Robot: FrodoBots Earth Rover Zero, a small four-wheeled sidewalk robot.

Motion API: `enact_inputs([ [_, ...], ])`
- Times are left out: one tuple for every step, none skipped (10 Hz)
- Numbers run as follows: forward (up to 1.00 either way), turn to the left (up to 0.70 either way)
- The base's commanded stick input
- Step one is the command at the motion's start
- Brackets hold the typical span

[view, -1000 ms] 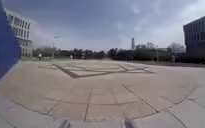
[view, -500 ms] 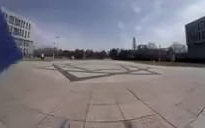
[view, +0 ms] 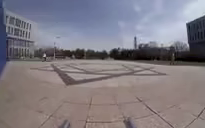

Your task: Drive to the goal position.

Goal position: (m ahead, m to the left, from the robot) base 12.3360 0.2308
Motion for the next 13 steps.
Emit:
enact_inputs([
  [0.85,-0.34],
  [0.85,-0.34],
  [0.85,-0.30],
  [0.85,-0.05],
  [0.85,0.00],
  [0.85,0.00],
  [0.85,0.00],
  [0.85,0.00],
  [0.85,0.00],
  [0.85,0.00],
  [0.85,0.00],
  [0.85,0.00],
  [0.85,0.00],
])
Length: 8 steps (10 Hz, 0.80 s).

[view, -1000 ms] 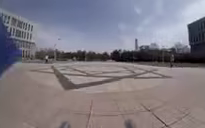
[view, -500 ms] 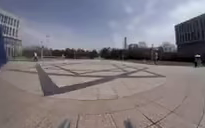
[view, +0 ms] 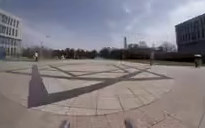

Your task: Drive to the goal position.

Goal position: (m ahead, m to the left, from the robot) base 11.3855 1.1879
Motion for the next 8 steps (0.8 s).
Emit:
enact_inputs([
  [0.85,0.00],
  [0.85,0.00],
  [0.85,0.00],
  [0.85,0.00],
  [0.85,0.00],
  [0.85,-0.20],
  [0.85,-0.34],
  [0.85,-0.34],
])
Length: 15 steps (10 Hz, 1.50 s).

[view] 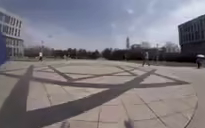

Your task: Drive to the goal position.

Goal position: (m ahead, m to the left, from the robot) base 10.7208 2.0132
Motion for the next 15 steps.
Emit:
enact_inputs([
  [0.85,-0.34],
  [0.85,-0.22],
  [0.85,0.00],
  [0.85,0.00],
  [0.85,0.00],
  [0.85,0.00],
  [0.85,0.00],
  [0.85,0.00],
  [0.85,0.00],
  [0.85,0.00],
  [0.85,0.00],
  [0.85,0.00],
  [0.85,0.00],
  [0.85,0.00],
  [0.85,0.00],
])
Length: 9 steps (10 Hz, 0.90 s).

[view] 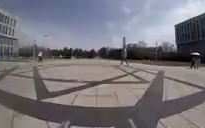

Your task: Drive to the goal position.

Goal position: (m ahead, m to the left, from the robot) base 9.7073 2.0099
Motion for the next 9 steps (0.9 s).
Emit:
enact_inputs([
  [0.85,0.00],
  [0.85,0.00],
  [0.85,0.00],
  [0.85,0.00],
  [0.85,0.00],
  [0.85,0.00],
  [0.85,0.00],
  [0.85,0.00],
  [0.85,0.00],
])
